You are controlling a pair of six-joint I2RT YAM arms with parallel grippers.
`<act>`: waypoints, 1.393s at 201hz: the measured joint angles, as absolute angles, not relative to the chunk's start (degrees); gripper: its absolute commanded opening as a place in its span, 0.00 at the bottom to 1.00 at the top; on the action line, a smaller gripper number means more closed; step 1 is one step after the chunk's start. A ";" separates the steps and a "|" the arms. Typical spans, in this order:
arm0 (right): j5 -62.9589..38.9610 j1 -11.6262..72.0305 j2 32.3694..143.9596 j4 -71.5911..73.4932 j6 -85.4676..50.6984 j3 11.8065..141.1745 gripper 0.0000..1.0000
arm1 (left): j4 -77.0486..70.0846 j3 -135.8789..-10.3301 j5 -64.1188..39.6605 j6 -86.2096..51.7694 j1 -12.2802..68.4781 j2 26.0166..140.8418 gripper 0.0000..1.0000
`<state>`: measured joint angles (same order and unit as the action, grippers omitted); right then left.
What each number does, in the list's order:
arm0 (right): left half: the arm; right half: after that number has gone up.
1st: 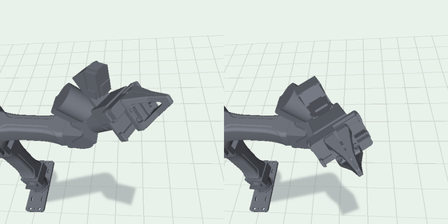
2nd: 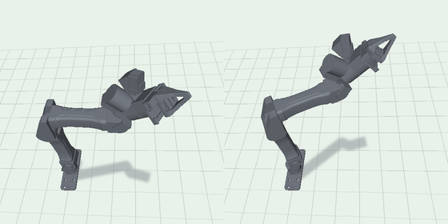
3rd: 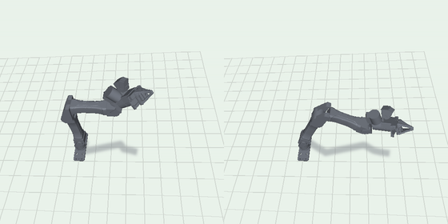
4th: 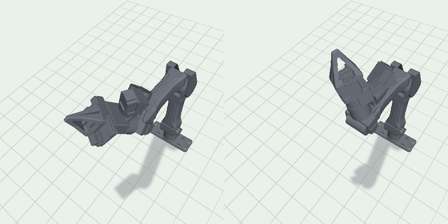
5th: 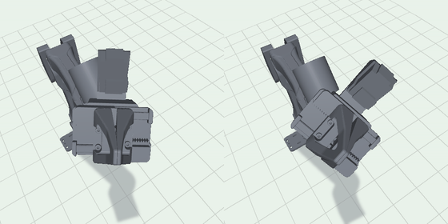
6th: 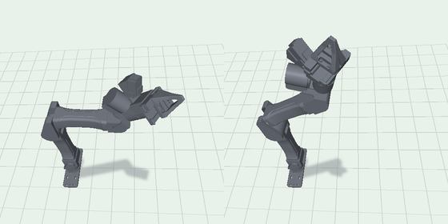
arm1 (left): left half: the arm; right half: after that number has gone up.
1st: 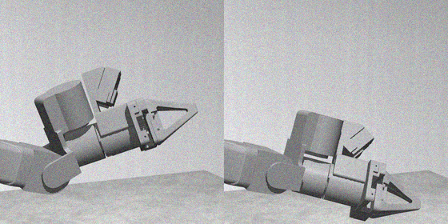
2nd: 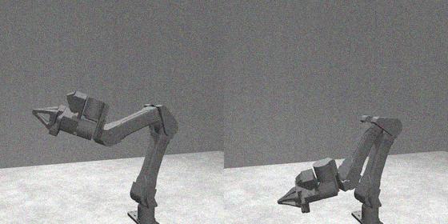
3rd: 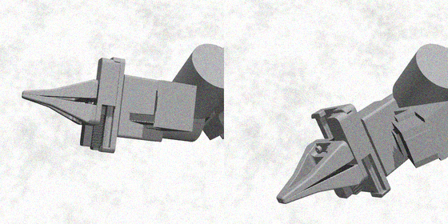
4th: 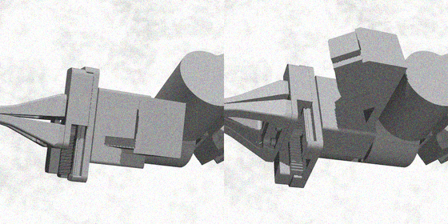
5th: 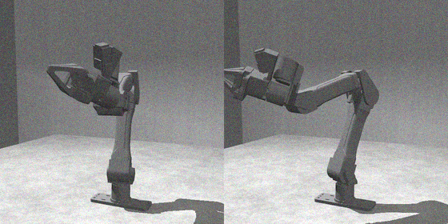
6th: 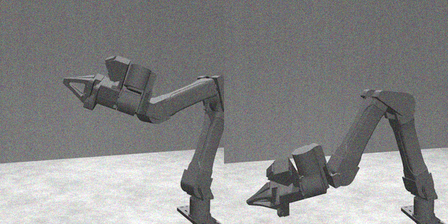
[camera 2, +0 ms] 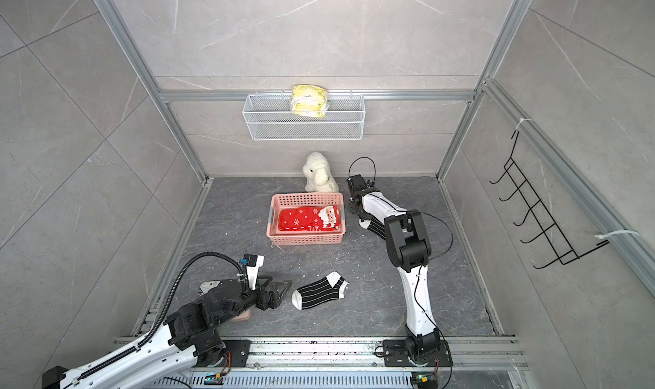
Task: Place the socks together as a pair
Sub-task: Pick up the sock at the center of the board.
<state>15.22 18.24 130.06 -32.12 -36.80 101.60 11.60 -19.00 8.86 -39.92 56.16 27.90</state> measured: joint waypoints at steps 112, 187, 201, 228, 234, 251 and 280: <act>20.18 18.24 132.77 -38.85 -36.77 104.62 0.06 | 11.62 -19.00 8.91 -40.88 56.16 27.49 0.92; 19.09 18.06 121.45 -35.79 -37.63 90.89 0.00 | 12.40 -21.19 8.36 -41.04 56.16 28.47 0.81; 18.68 18.02 114.19 -35.07 -37.91 85.43 0.00 | 12.43 -22.98 8.16 -40.99 56.16 30.11 0.78; 18.06 18.02 96.09 -33.45 -38.59 76.44 0.00 | 11.40 -26.96 7.31 -40.91 56.69 35.83 0.74; 17.96 18.02 91.98 -33.32 -38.87 74.96 0.00 | 11.03 -27.79 7.31 -40.80 57.12 37.26 0.74; 17.65 18.02 81.19 -33.41 -39.53 71.66 0.00 | 9.37 -30.02 7.75 -40.21 59.33 41.58 0.72; 16.47 18.74 68.93 -37.45 -41.76 70.43 0.00 | 7.64 -35.18 12.49 -35.90 67.24 49.47 0.74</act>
<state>16.47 18.74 68.93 -37.45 -41.76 70.43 7.64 -35.18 12.49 -35.90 67.24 49.47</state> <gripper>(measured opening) 0.046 0.725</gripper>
